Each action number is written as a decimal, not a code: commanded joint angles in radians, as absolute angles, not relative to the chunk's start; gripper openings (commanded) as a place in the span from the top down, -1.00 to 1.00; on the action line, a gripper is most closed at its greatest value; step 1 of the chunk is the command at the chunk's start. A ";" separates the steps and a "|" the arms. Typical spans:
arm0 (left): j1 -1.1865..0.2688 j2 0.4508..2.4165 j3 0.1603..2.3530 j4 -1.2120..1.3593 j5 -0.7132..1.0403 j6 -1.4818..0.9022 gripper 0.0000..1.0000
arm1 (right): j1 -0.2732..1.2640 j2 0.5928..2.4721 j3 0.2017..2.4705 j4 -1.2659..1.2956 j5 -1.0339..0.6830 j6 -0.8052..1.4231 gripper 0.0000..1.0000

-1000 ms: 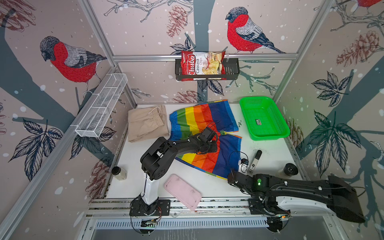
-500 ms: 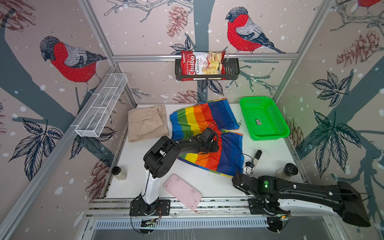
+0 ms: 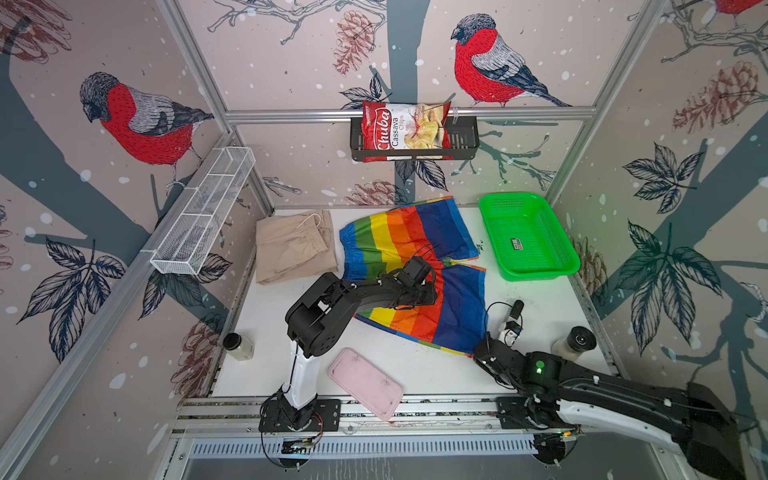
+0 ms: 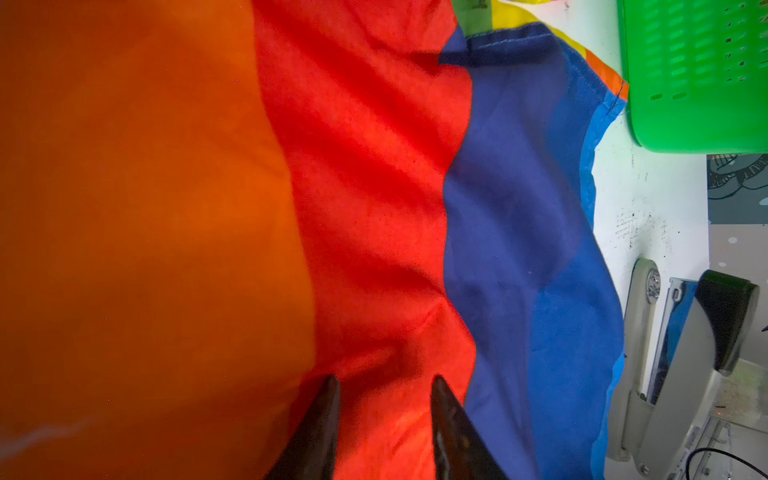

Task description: Fold and stack the shorts

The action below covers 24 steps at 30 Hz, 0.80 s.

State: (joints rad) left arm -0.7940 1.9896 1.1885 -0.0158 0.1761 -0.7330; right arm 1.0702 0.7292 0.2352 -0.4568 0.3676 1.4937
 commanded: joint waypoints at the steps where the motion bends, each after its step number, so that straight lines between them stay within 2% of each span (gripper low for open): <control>1: -0.795 2.002 1.188 -0.107 0.163 -0.734 0.25 | 1.017 0.699 0.209 -0.386 0.310 1.412 0.45; 6: -0.793 2.002 1.185 -0.109 0.155 -0.734 0.25 | 1.004 0.701 0.206 -0.392 0.255 1.405 0.52; 12: -0.794 2.019 1.195 -0.109 0.167 -0.736 0.25 | 1.028 0.769 0.216 -0.389 0.201 1.404 0.43; 15: -0.793 2.017 1.194 -0.110 0.165 -0.735 0.25 | 1.045 0.825 0.232 -0.394 0.196 1.400 0.72; 20: -0.790 2.023 1.199 -0.113 0.168 -0.732 0.25 | 1.043 0.900 0.273 -0.399 0.196 1.363 0.90; 24: -0.775 2.038 1.178 -0.109 0.176 -0.735 0.26 | 1.019 0.926 0.366 -0.511 0.237 1.251 0.98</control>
